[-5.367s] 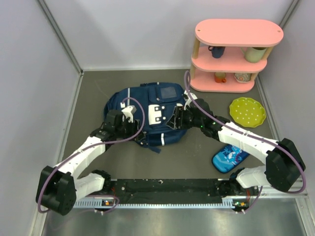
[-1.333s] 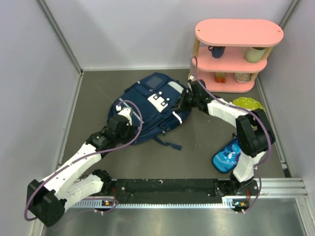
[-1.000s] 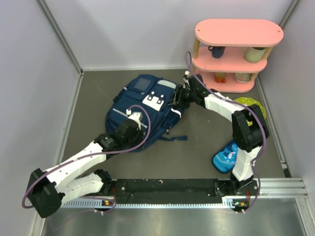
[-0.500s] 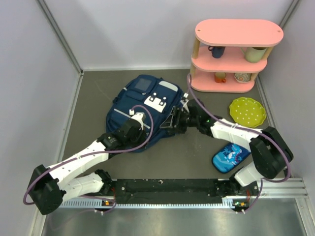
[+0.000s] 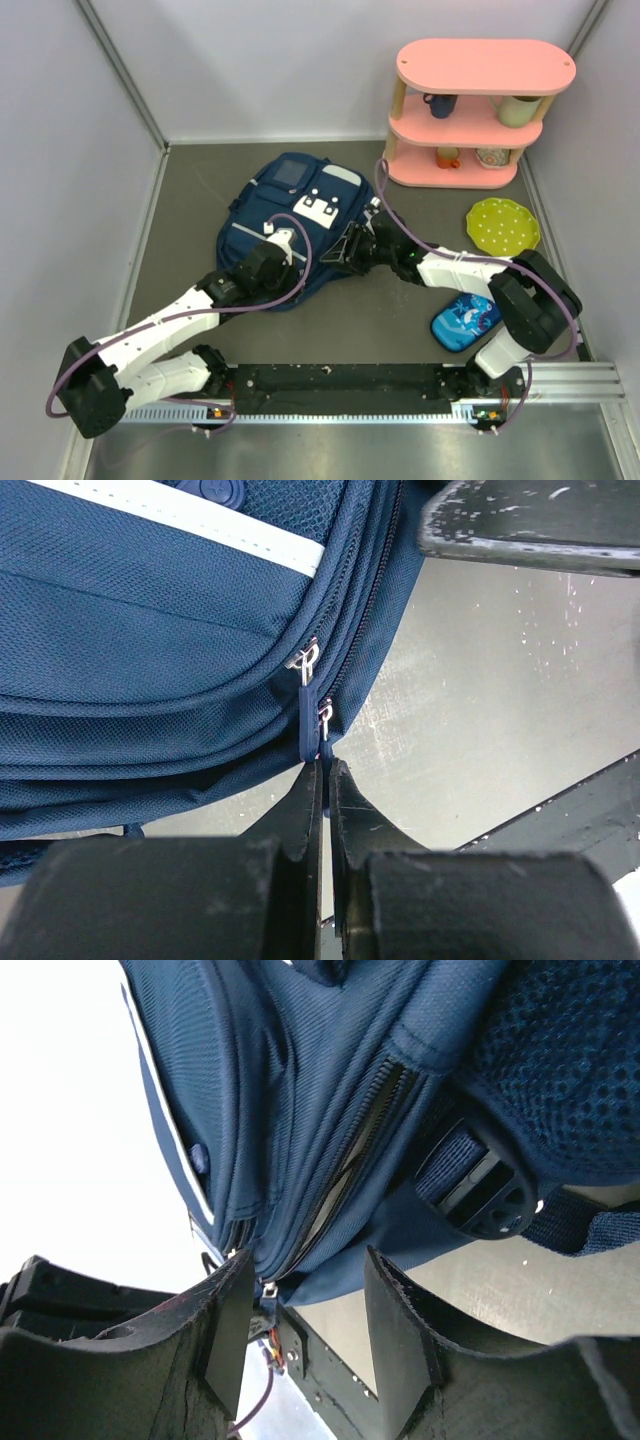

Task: Pack the student bag
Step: Unzip the student bag at the center of the board.

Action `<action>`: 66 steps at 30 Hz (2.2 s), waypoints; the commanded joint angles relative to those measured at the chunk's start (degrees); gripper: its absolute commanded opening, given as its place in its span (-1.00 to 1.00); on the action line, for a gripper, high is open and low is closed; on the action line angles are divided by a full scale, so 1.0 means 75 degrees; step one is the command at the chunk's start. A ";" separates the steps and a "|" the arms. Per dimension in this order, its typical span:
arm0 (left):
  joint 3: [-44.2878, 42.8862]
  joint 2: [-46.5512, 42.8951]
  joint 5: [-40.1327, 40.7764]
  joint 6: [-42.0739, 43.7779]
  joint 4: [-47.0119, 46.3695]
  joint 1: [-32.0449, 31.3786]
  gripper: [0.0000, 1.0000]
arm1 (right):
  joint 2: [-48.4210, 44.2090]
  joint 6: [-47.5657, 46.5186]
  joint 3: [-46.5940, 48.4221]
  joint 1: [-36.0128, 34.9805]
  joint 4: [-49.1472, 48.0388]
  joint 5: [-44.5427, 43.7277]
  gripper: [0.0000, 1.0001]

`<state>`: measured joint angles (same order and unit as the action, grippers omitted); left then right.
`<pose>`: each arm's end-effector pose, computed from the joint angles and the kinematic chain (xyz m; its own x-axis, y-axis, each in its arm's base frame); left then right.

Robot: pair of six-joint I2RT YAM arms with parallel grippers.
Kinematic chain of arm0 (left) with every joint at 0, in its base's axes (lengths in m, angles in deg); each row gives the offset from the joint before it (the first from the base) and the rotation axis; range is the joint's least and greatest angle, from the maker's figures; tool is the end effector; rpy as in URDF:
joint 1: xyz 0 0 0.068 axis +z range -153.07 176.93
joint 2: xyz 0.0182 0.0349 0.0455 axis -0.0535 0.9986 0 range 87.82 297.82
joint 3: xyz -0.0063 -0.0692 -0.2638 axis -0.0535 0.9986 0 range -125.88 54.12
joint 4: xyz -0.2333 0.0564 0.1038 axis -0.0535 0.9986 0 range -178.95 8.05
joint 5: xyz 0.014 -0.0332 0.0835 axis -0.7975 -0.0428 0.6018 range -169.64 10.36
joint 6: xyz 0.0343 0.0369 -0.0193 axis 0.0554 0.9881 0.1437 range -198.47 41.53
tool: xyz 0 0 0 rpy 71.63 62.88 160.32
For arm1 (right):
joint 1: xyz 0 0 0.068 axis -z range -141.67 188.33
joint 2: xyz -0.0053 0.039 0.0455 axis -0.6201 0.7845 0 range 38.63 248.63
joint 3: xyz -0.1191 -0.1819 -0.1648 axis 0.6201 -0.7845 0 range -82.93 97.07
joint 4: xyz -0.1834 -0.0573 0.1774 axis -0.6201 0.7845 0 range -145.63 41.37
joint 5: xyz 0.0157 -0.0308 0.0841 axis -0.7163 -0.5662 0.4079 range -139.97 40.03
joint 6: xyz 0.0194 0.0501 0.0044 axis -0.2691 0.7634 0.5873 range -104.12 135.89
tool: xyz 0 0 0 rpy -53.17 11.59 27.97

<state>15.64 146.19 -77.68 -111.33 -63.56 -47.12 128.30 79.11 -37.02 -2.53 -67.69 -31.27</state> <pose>0.1514 -0.1448 0.2334 -0.7965 0.0162 -0.6044 0.2923 0.8854 -0.3615 0.2412 0.2236 0.1947 -0.9165 0.3254 -0.2329 -0.0173 0.5492 0.8355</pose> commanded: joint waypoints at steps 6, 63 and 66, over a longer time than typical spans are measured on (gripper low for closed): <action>-0.0342 -0.0271 -0.0577 0.0046 -0.0479 -0.0138 -1.00 | 0.0758 0.0359 0.0288 -0.0095 -0.1521 -0.0337 -0.08; -0.0482 0.0478 0.3021 0.1417 0.0072 0.3295 -1.00 | 0.0279 -0.4199 0.2761 0.1487 0.3307 -0.0373 -1.00; -0.0775 0.0714 0.2028 0.1604 0.0166 0.3296 -1.00 | 0.0430 -0.4211 0.2843 0.1487 0.3306 -0.0022 -1.00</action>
<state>13.59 149.93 -62.01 -101.95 -59.87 -23.69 131.68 51.87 -19.43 6.62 -43.32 -30.51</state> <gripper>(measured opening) 0.028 0.025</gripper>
